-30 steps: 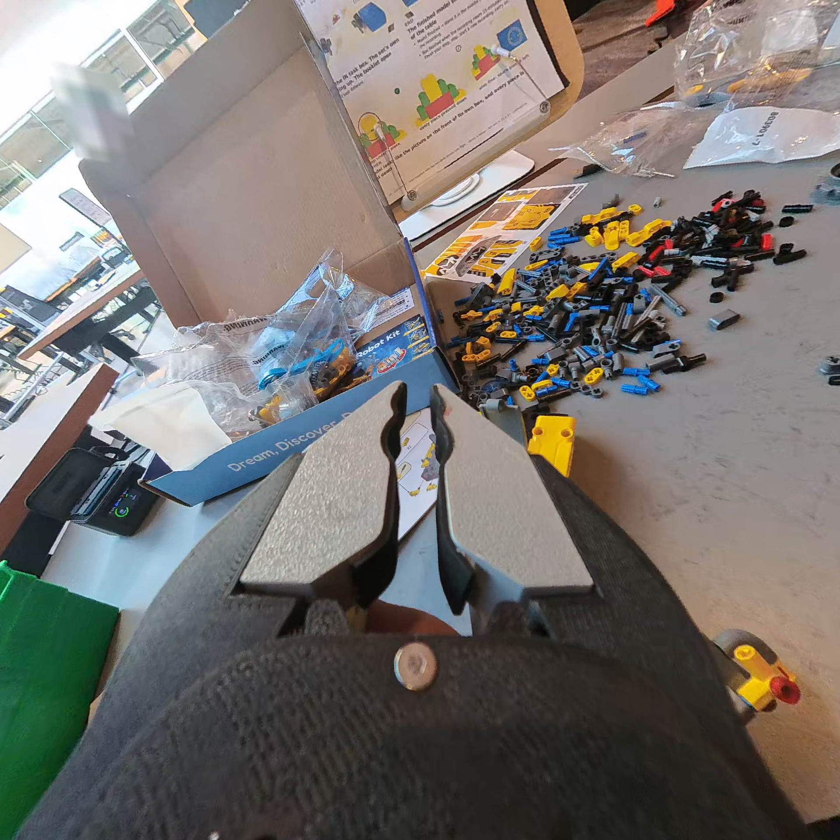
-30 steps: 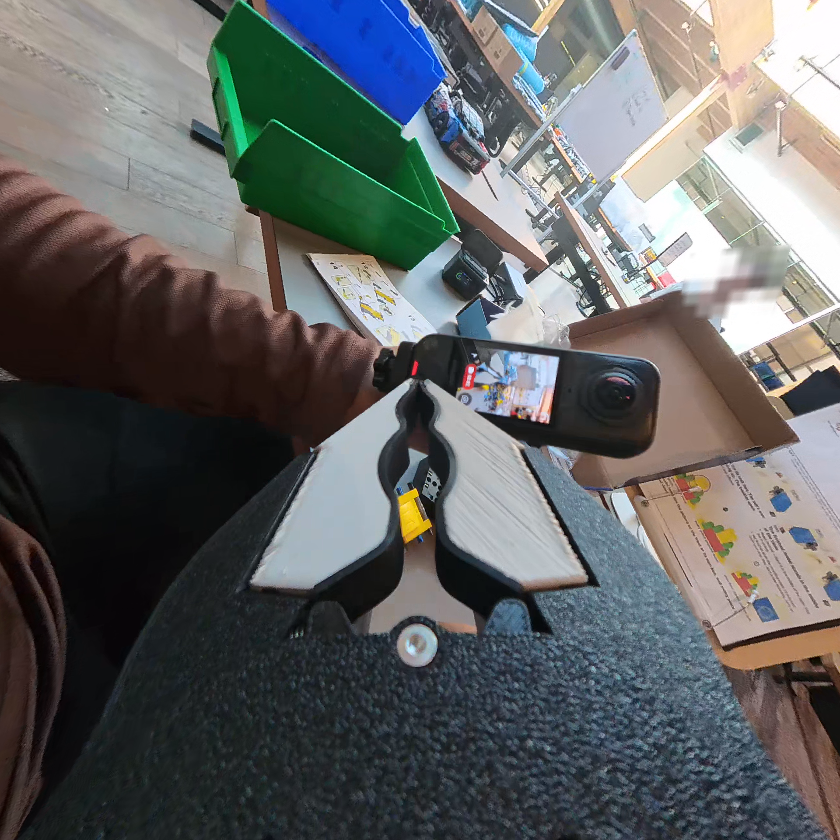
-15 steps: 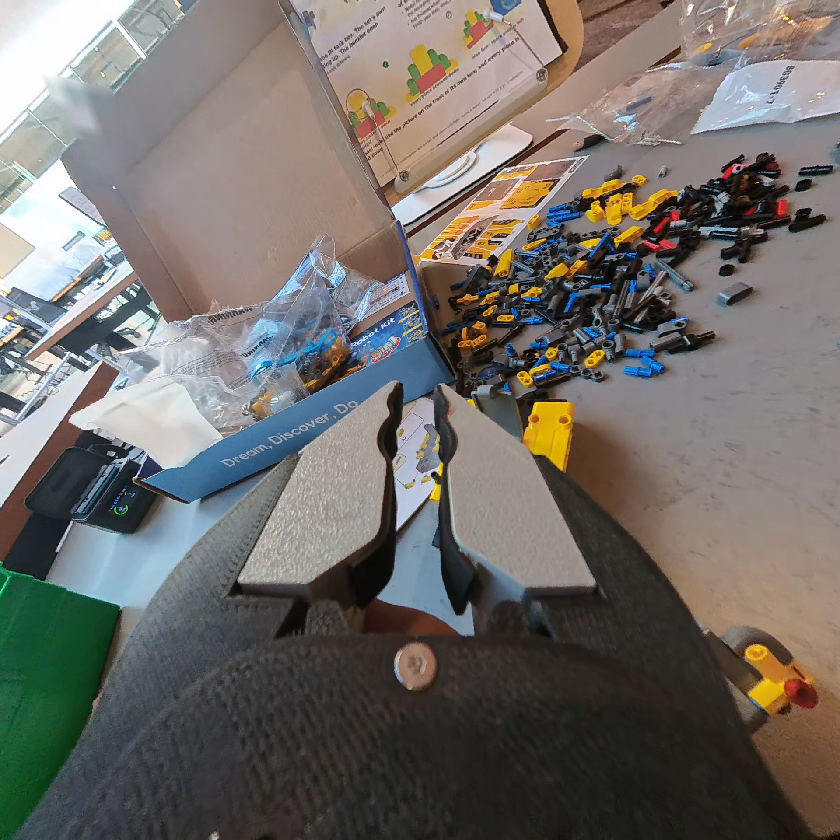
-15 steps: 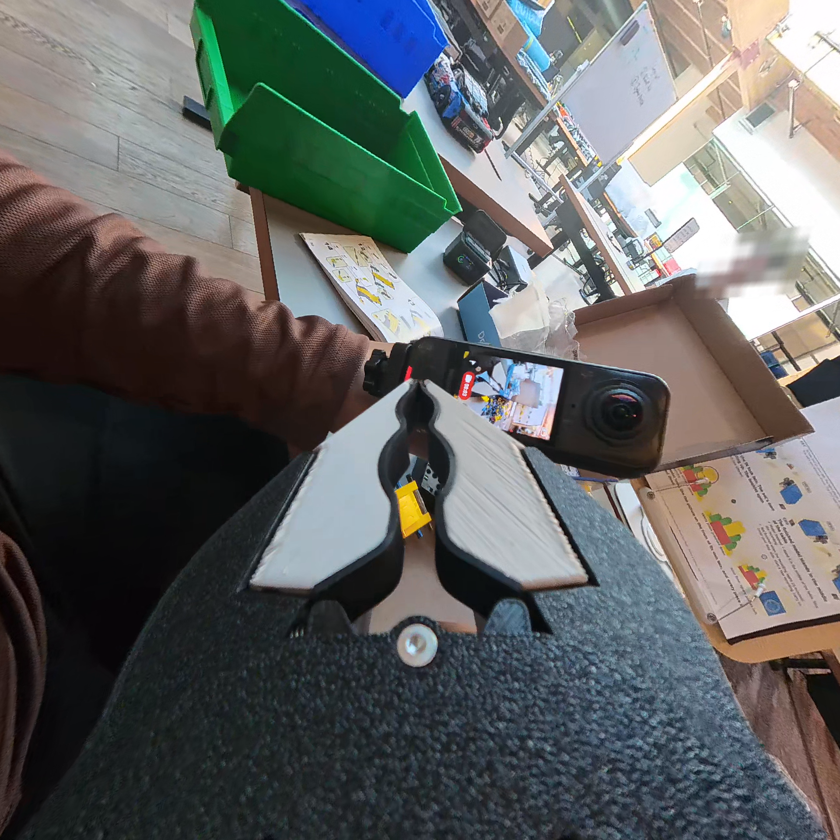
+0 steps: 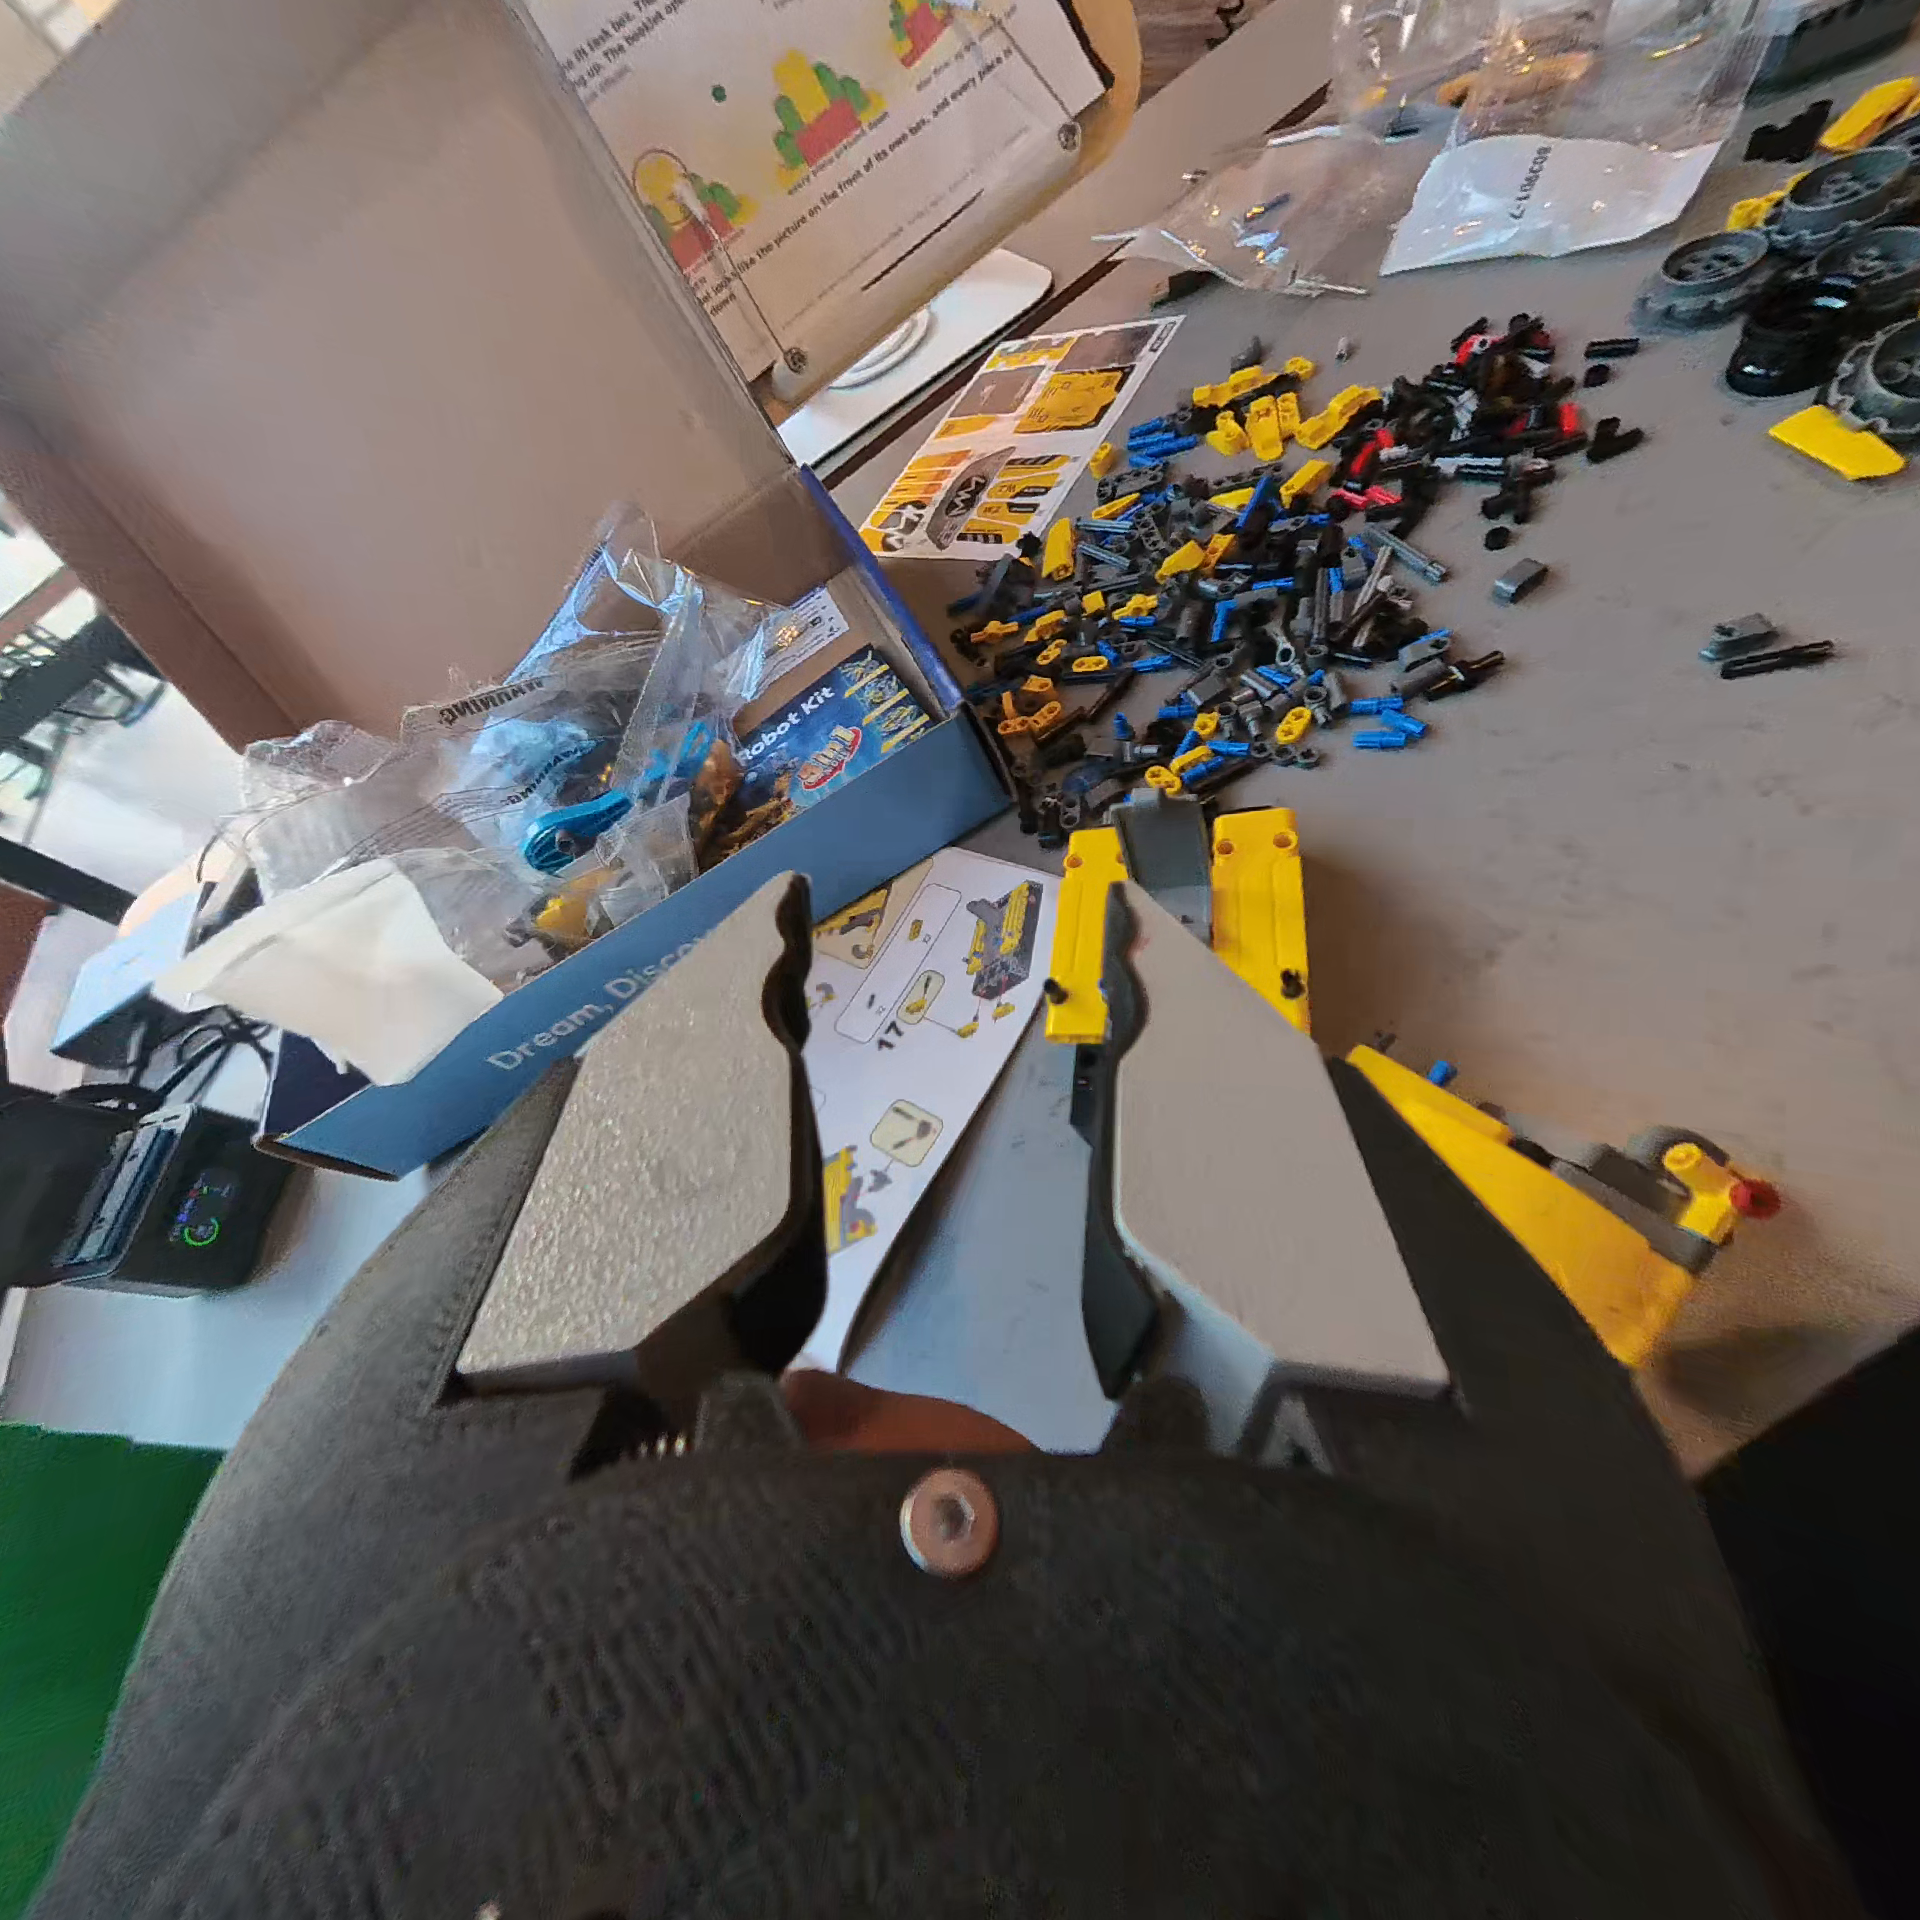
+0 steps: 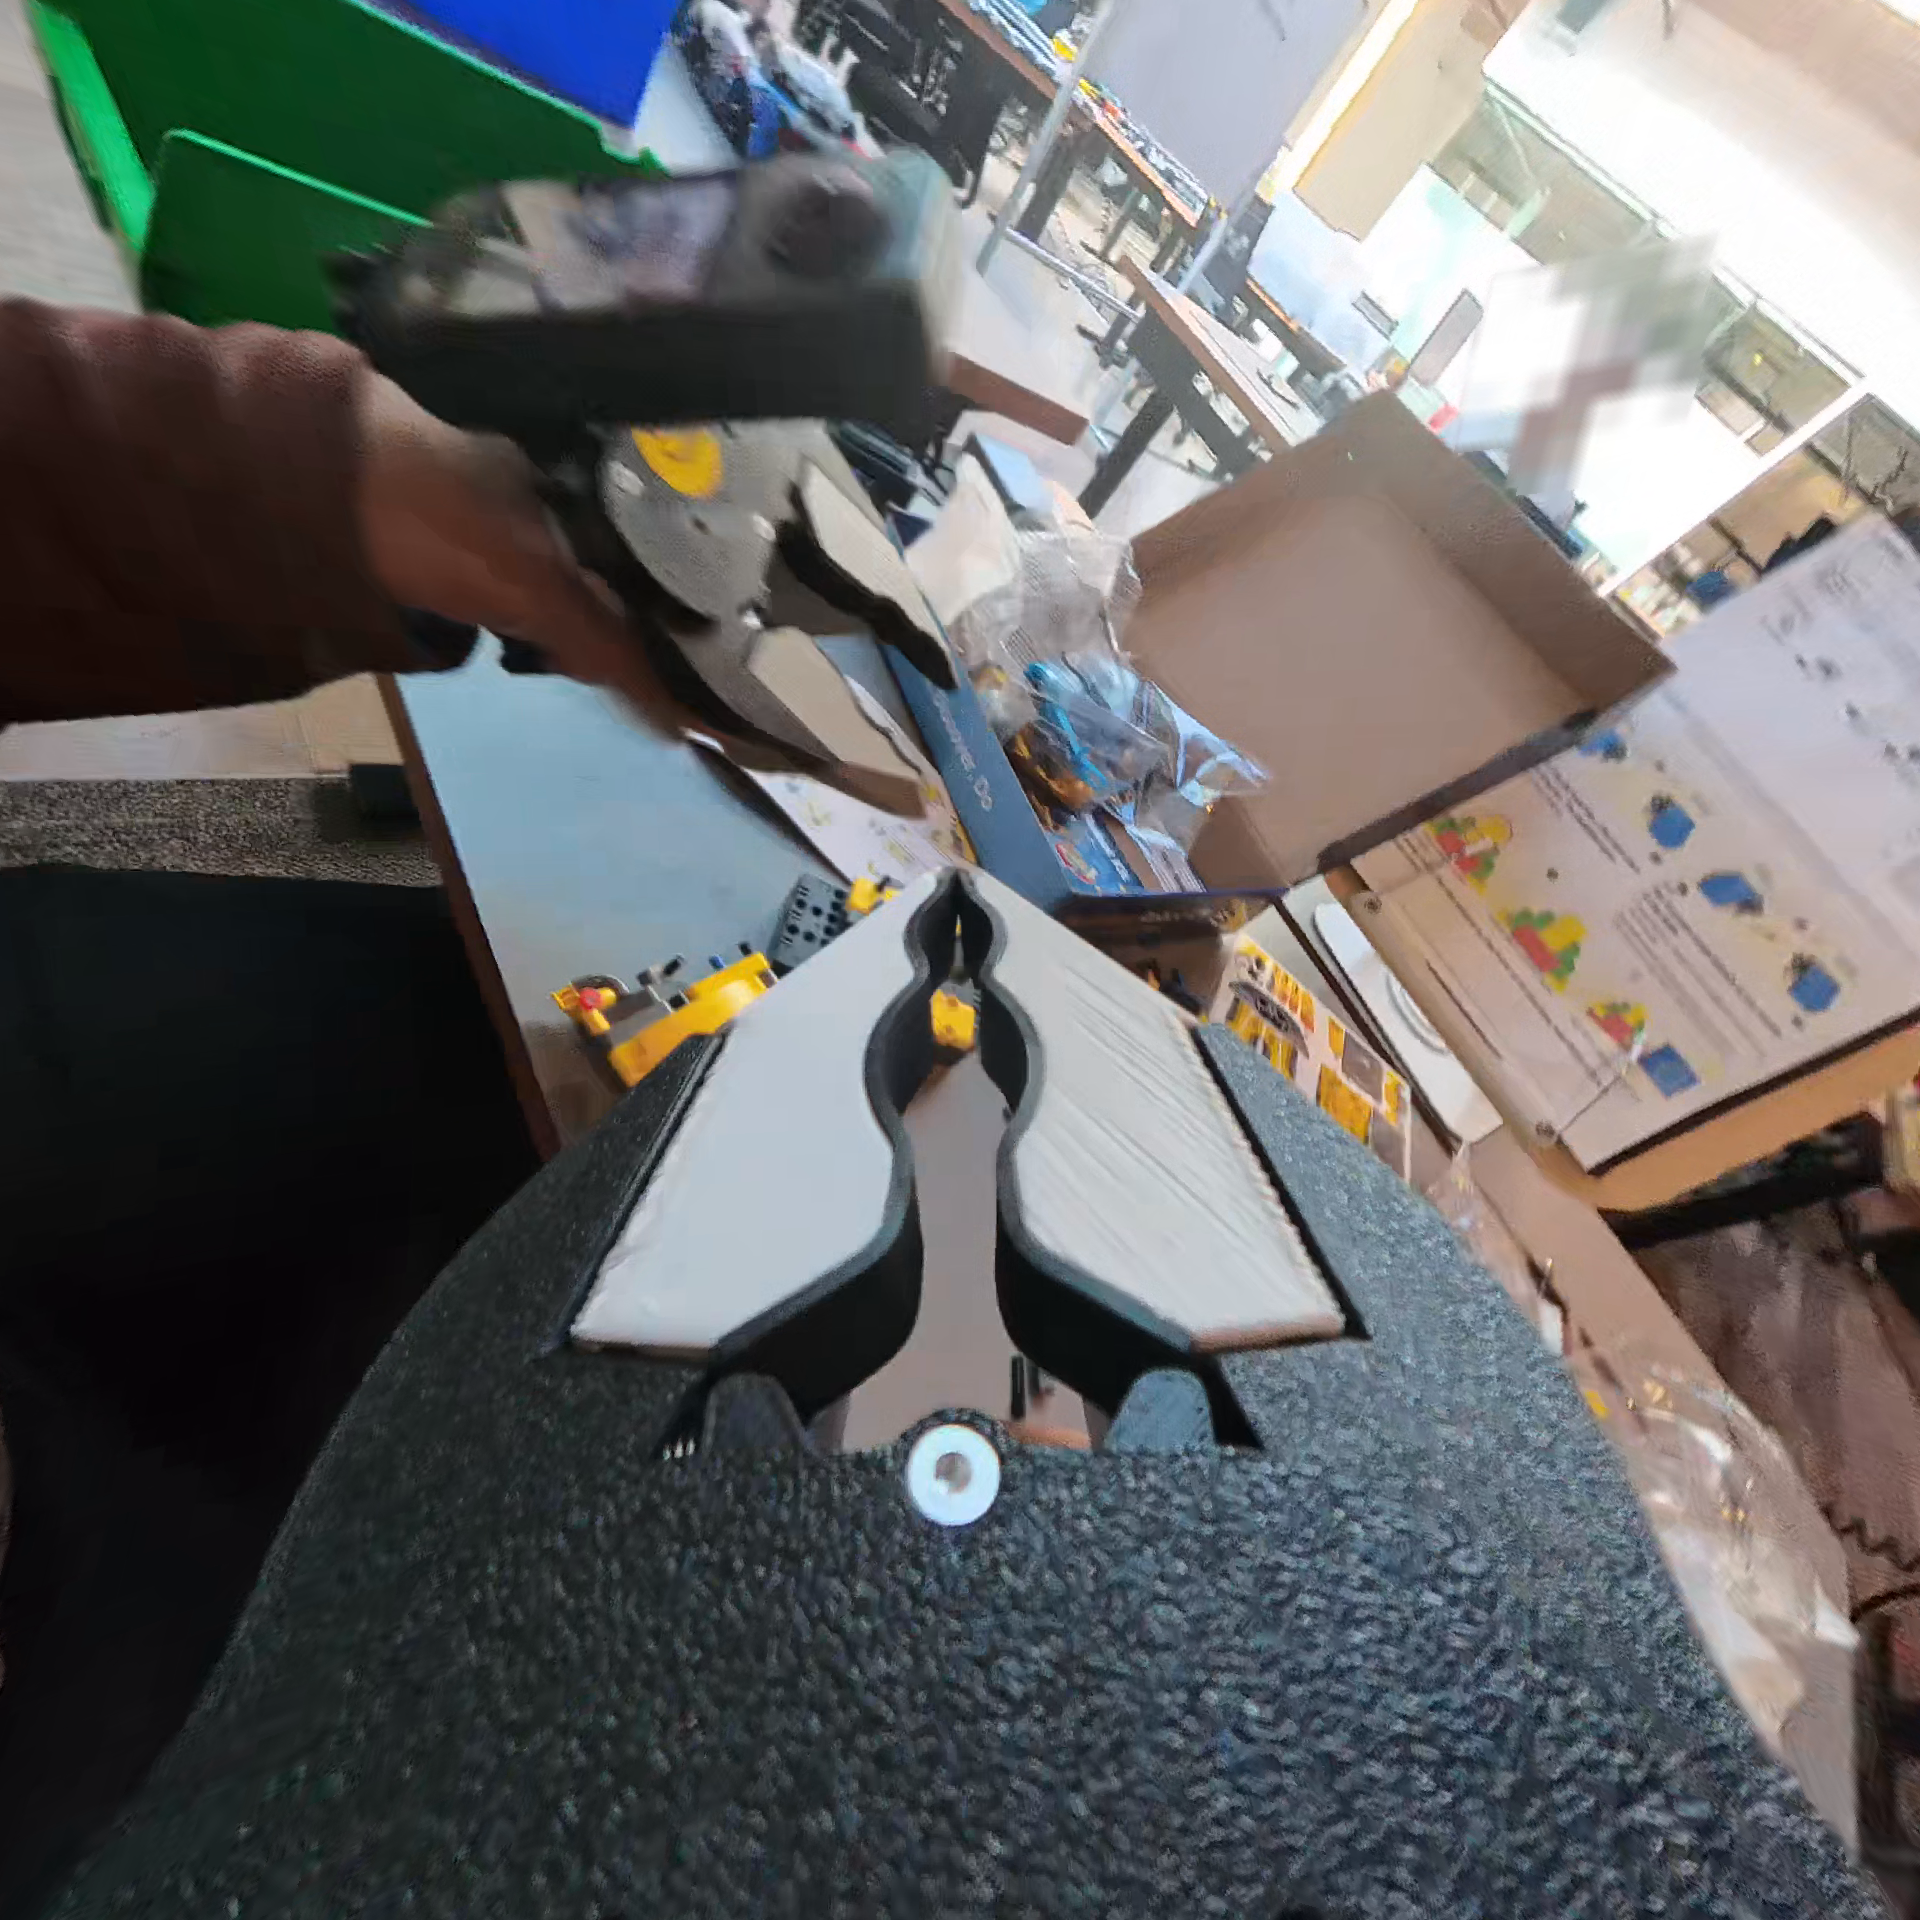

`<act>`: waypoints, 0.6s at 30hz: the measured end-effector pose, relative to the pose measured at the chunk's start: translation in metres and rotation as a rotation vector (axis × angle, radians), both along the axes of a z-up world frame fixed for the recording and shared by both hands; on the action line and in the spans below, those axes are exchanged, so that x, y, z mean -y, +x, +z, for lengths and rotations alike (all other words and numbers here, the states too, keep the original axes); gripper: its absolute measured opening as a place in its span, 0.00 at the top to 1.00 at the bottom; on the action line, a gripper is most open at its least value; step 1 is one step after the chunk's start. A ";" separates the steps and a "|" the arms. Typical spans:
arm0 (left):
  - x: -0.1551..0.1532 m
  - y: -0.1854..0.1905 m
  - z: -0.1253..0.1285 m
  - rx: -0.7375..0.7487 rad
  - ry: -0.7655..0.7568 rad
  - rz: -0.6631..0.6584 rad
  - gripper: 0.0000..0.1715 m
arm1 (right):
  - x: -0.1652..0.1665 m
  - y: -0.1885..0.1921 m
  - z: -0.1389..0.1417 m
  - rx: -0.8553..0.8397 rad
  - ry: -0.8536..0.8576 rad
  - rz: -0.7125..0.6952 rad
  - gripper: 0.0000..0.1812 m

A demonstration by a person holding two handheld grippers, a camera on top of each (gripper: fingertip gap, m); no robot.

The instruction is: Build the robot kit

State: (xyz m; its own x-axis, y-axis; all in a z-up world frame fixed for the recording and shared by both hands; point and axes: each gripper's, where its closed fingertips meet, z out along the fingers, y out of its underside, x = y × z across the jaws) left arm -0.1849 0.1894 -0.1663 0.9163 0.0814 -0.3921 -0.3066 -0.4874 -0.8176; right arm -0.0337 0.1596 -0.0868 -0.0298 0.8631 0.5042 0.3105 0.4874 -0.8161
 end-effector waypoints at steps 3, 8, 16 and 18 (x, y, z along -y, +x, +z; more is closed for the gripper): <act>0.012 0.003 0.001 0.032 -0.041 -0.045 0.63 | -0.052 0.020 -0.016 0.070 -0.041 -0.110 1.00; 0.030 0.030 -0.012 0.182 -0.110 -0.196 0.57 | -0.118 0.063 -0.074 0.284 -0.264 -0.216 1.00; 0.062 0.046 -0.076 0.267 -0.290 -0.259 0.54 | -0.143 0.067 -0.177 0.516 -0.470 -0.248 0.88; 0.067 0.050 -0.083 0.270 -0.313 -0.277 0.54 | -0.143 0.058 -0.187 0.518 -0.472 -0.237 0.88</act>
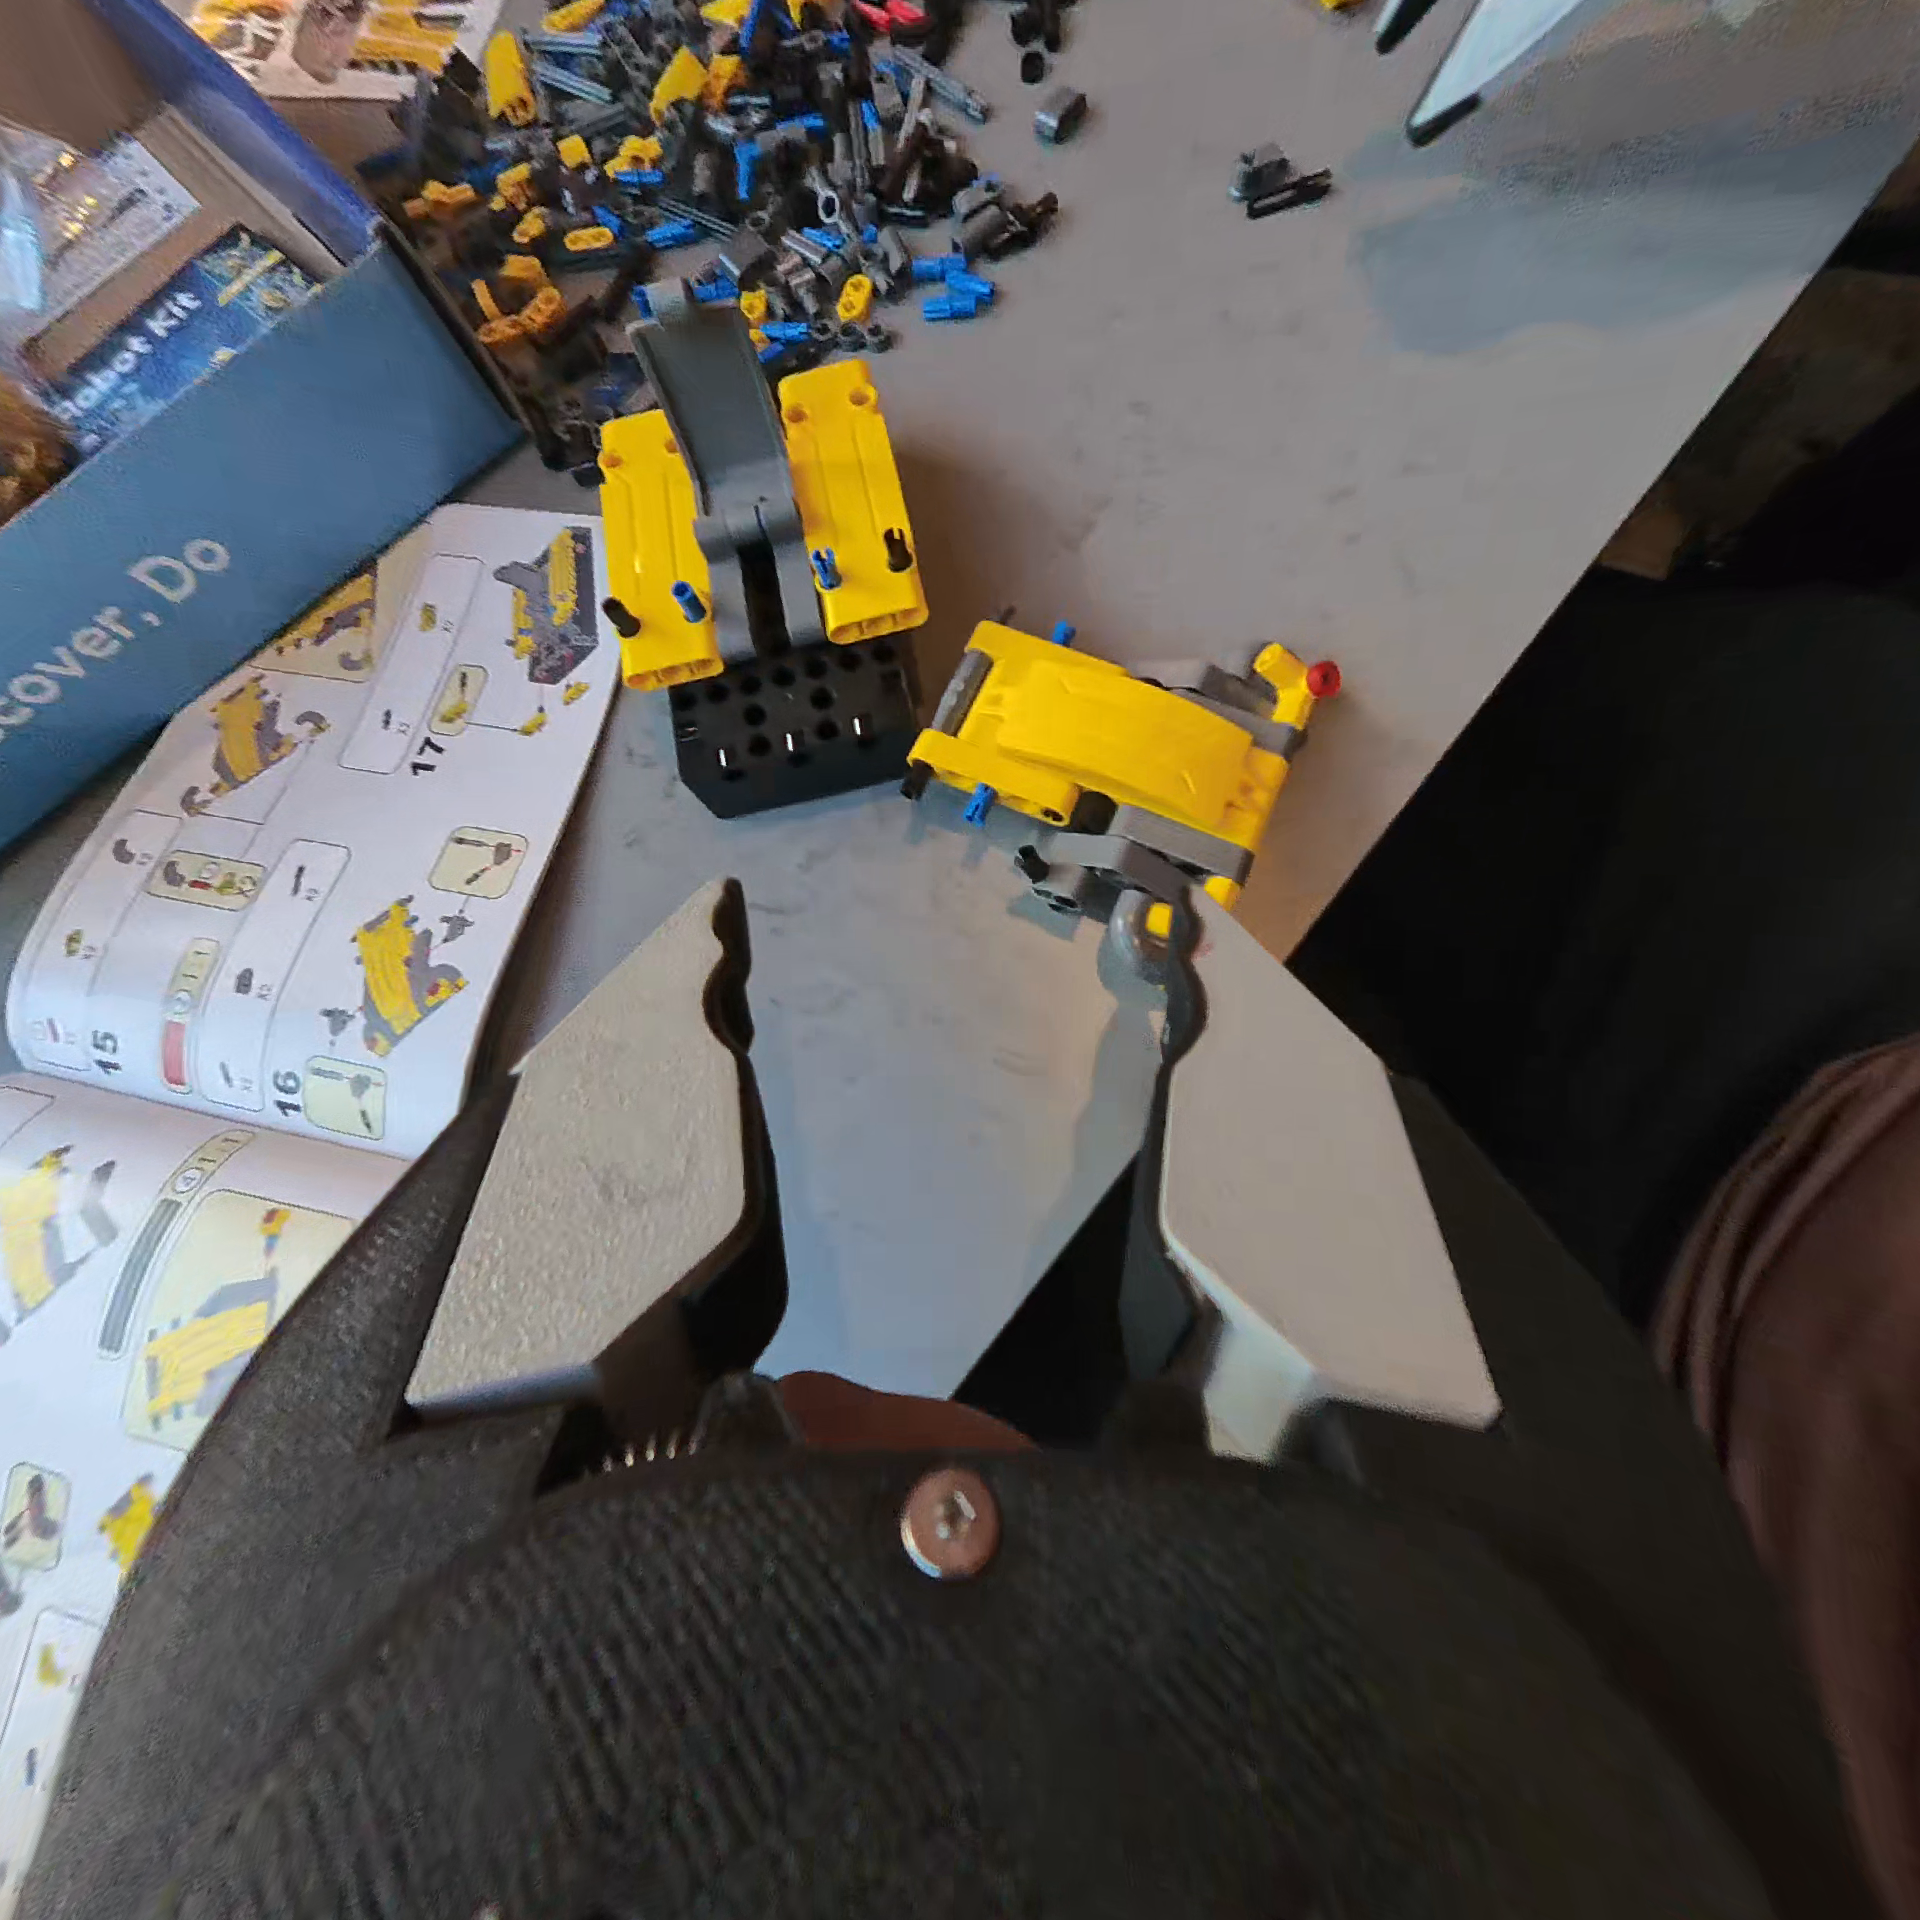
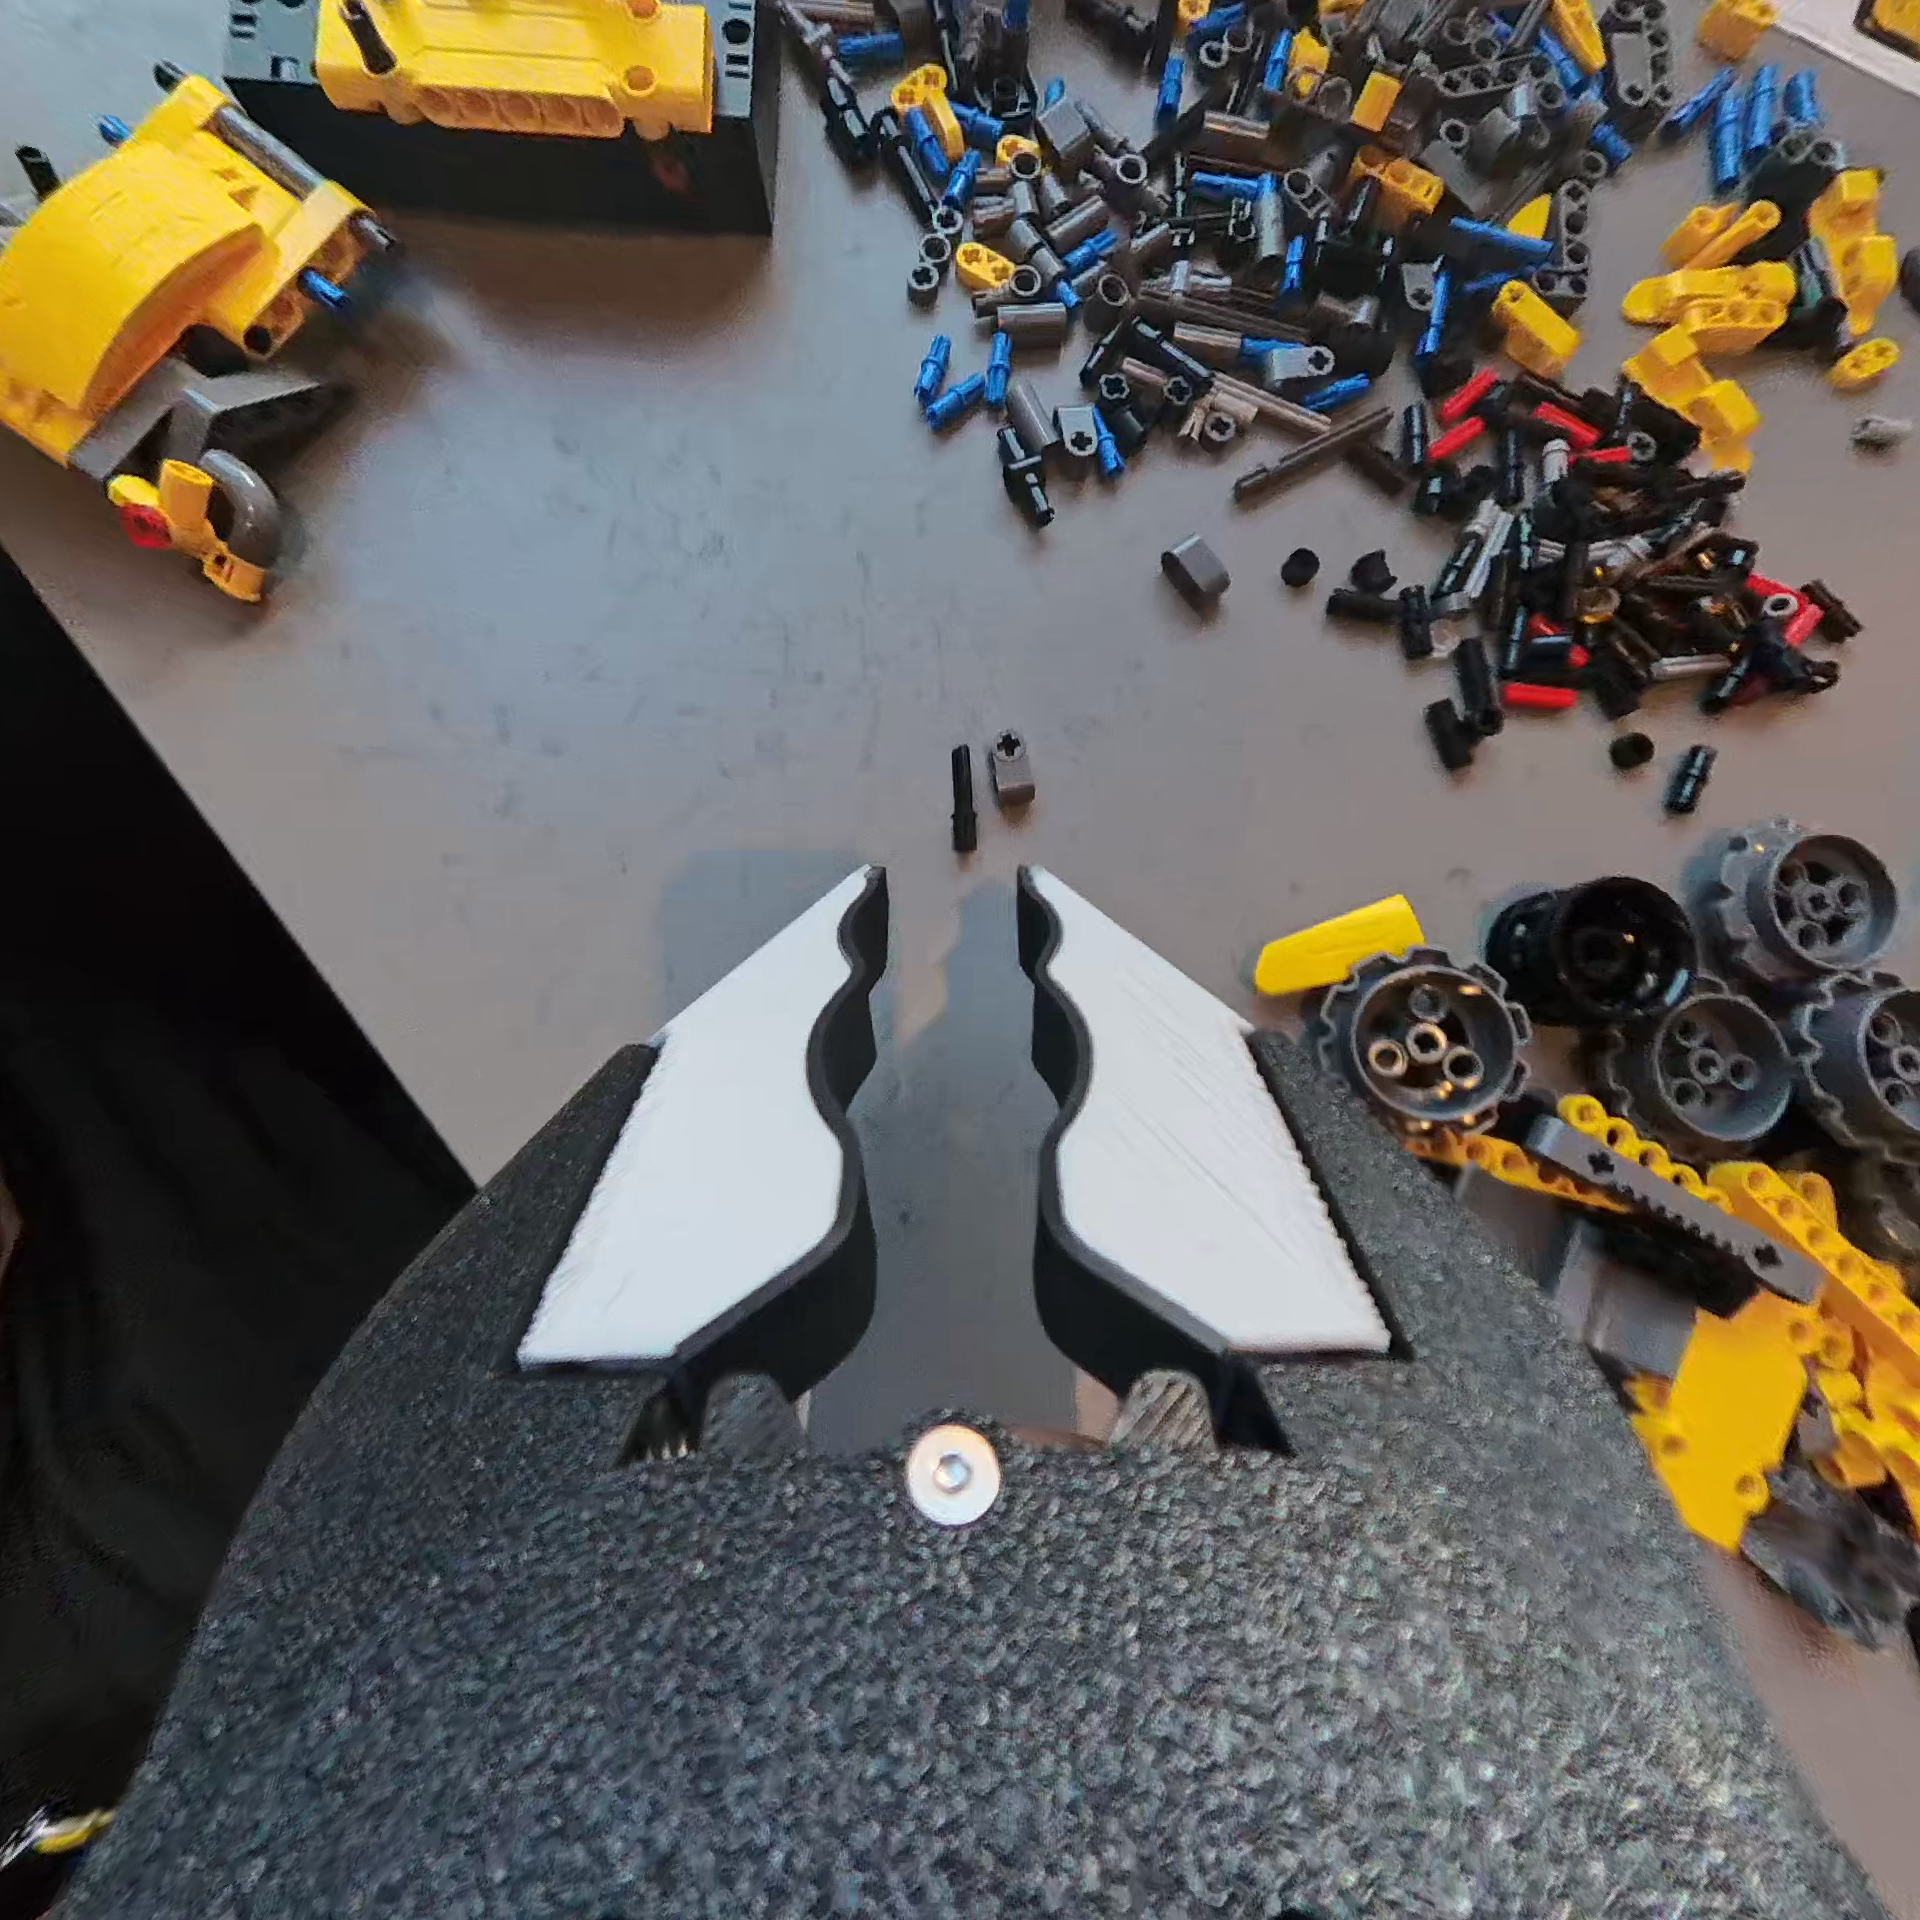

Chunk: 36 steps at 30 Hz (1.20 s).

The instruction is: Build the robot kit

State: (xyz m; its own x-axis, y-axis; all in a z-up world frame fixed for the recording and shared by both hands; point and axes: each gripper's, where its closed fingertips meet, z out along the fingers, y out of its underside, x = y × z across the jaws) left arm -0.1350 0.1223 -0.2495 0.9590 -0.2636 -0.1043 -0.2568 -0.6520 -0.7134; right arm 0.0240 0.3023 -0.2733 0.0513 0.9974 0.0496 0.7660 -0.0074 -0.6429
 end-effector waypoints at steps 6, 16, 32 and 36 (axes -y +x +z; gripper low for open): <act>-0.002 0.008 -0.004 0.051 -0.014 -0.024 0.54 | -0.005 -0.014 -0.010 -0.014 0.017 -0.009 0.90; -0.001 0.008 -0.015 0.017 -0.044 -0.028 0.54 | -0.010 -0.012 -0.013 -0.031 -0.004 -0.019 0.92; 0.005 -0.013 -0.006 0.039 -0.033 0.006 0.54 | 0.002 0.027 -0.009 0.053 -0.049 0.137 0.99; 0.007 -0.027 -0.004 0.047 -0.027 0.047 0.55 | -0.002 0.035 -0.017 0.116 -0.029 0.147 0.93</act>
